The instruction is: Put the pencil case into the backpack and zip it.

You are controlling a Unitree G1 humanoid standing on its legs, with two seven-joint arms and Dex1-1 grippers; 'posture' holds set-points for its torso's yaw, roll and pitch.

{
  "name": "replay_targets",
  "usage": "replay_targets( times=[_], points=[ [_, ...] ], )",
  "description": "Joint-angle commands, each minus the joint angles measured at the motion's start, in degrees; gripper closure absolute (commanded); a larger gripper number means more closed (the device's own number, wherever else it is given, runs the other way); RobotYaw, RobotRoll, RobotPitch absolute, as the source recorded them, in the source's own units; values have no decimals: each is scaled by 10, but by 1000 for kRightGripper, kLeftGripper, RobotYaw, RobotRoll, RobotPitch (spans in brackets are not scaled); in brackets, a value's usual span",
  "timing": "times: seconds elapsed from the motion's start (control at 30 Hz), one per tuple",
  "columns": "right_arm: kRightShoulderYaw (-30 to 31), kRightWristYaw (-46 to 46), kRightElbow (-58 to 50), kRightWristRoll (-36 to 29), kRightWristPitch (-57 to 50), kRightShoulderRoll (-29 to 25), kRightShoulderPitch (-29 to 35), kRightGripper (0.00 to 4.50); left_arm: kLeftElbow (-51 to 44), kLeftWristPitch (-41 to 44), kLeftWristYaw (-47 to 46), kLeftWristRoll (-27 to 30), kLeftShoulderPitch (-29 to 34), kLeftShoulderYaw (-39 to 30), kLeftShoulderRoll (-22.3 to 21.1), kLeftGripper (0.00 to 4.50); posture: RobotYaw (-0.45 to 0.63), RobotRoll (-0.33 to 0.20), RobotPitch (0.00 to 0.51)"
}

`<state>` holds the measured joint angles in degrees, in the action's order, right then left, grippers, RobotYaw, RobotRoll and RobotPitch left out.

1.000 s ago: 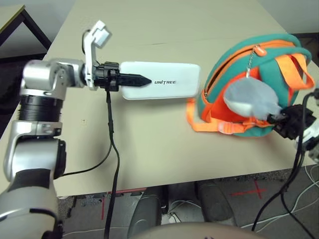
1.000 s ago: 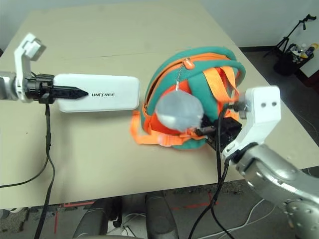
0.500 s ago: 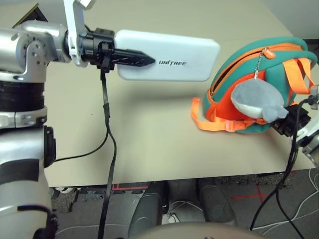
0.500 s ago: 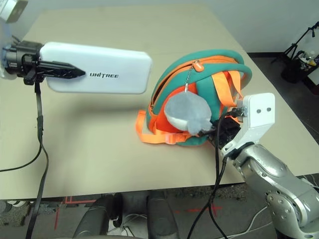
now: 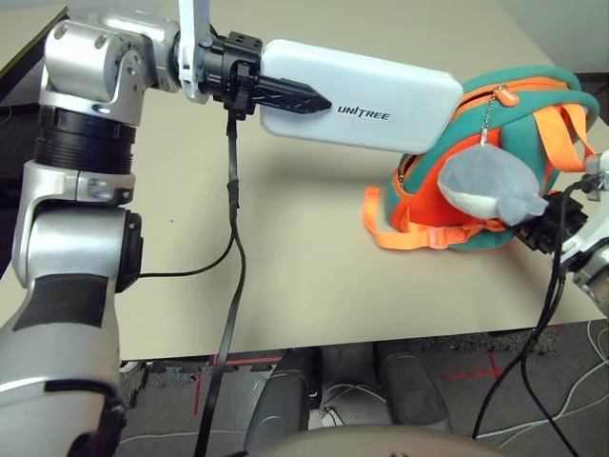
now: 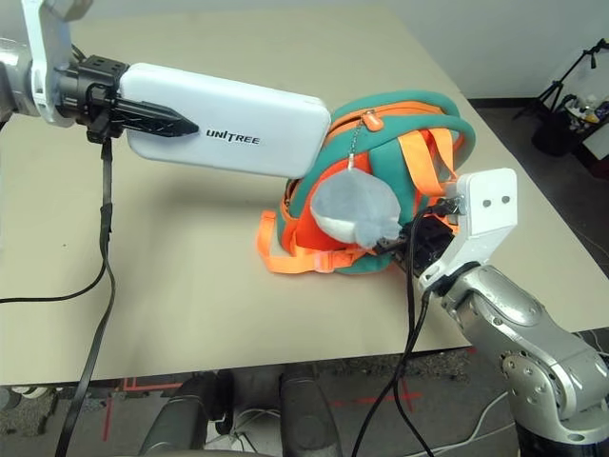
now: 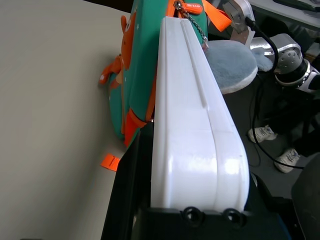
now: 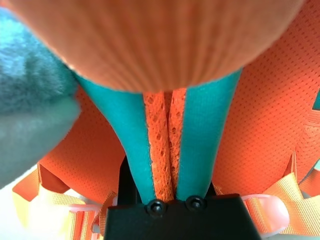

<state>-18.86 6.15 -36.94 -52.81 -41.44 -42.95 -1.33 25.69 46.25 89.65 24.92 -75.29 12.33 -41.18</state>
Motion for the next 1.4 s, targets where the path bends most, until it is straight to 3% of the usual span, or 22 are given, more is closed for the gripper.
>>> replay_targets(
  times=[0.03,0.23,0.57,1.4],
  points=[
    [-5,0,-7,8,-14,6,2,4340,22,-26,17,-20,-18,6,2,3063,-174,0,164],
    [-4,1,-8,11,-19,11,-3,4340,64,-75,28,-57,-32,21,0,3063,-171,0,165],
    [-4,8,-8,19,-28,18,-11,4340,36,-68,28,-49,-33,47,17,3063,-178,0,167],
    [8,14,-14,37,-46,42,-32,4340,130,-170,5,-108,-46,26,121,3063,-188,0,171]
  ],
)
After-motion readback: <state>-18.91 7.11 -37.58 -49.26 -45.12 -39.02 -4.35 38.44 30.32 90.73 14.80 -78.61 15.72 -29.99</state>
